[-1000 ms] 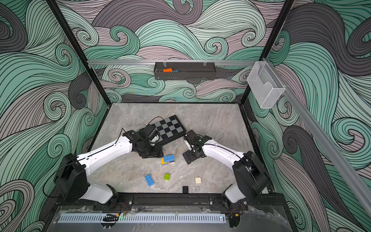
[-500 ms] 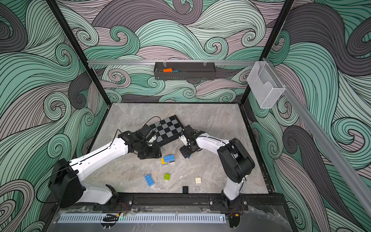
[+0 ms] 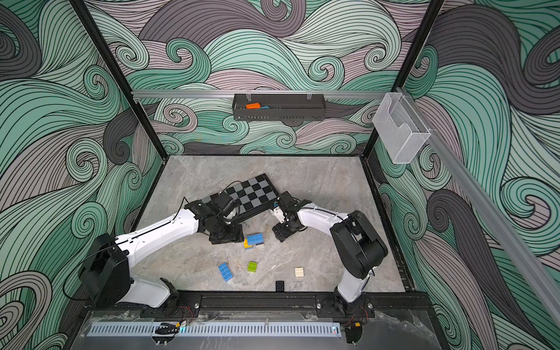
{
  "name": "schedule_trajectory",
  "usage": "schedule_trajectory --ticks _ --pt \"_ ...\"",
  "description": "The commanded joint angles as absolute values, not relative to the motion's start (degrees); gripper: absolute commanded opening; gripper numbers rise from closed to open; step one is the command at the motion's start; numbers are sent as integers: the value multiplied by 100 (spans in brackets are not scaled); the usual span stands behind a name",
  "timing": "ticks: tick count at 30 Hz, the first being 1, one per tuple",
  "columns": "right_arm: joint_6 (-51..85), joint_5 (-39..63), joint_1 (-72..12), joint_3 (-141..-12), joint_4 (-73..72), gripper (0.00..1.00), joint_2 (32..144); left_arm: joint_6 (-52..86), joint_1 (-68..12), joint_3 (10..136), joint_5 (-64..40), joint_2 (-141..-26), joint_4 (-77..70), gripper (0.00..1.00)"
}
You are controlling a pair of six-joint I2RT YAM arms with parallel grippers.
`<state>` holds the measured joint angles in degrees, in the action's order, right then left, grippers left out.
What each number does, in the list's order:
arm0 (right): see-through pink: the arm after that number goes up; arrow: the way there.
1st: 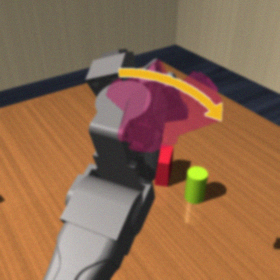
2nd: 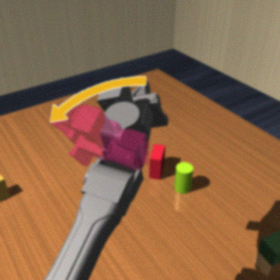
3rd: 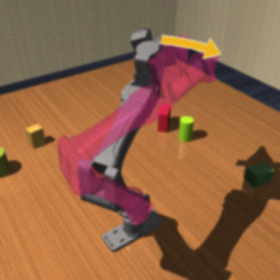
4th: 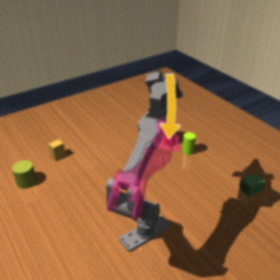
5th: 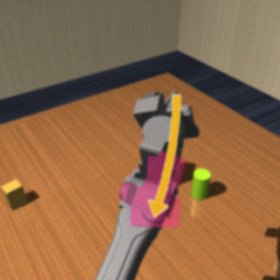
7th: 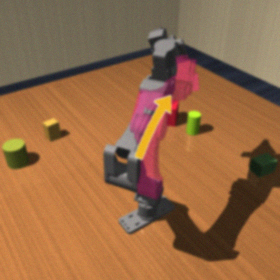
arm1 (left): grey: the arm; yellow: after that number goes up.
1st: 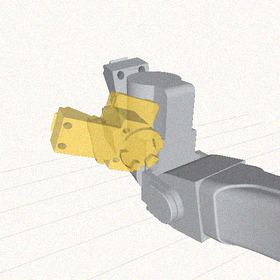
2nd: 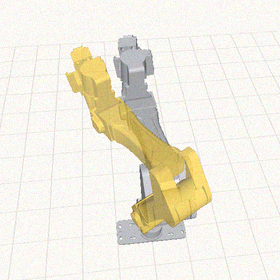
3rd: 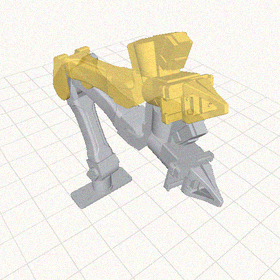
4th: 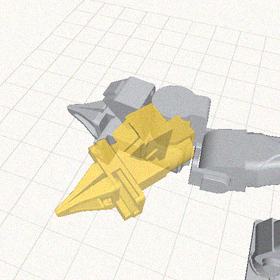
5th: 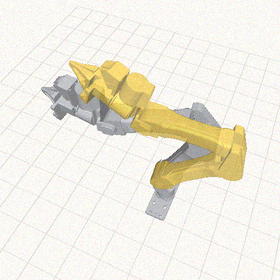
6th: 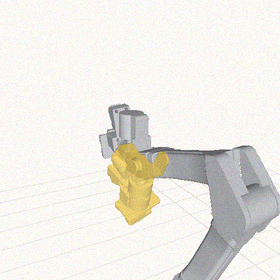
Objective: Assemble a giraffe with lego
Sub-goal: Pick up the lego brick from the center of the board.
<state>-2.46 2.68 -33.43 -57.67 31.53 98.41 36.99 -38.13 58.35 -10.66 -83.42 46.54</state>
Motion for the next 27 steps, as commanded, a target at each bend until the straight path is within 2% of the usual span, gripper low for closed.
schedule_trajectory --ticks 1,6,13,27 --pt "-286 500 -3335 -5759 3225 76 9811 3753 -3841 5955 -1090 -8457 4562 72" --pt "-342 466 -3335 -5739 3238 70 9861 3786 -3832 6090 -1081 -8577 4597 72" --pt "-318 311 -3336 -5865 3536 51 9942 3884 -3819 6091 -988 -8545 4605 72" --pt "-417 137 -3334 -5786 3642 35 9806 3876 -3605 5970 -940 -8315 4623 72"
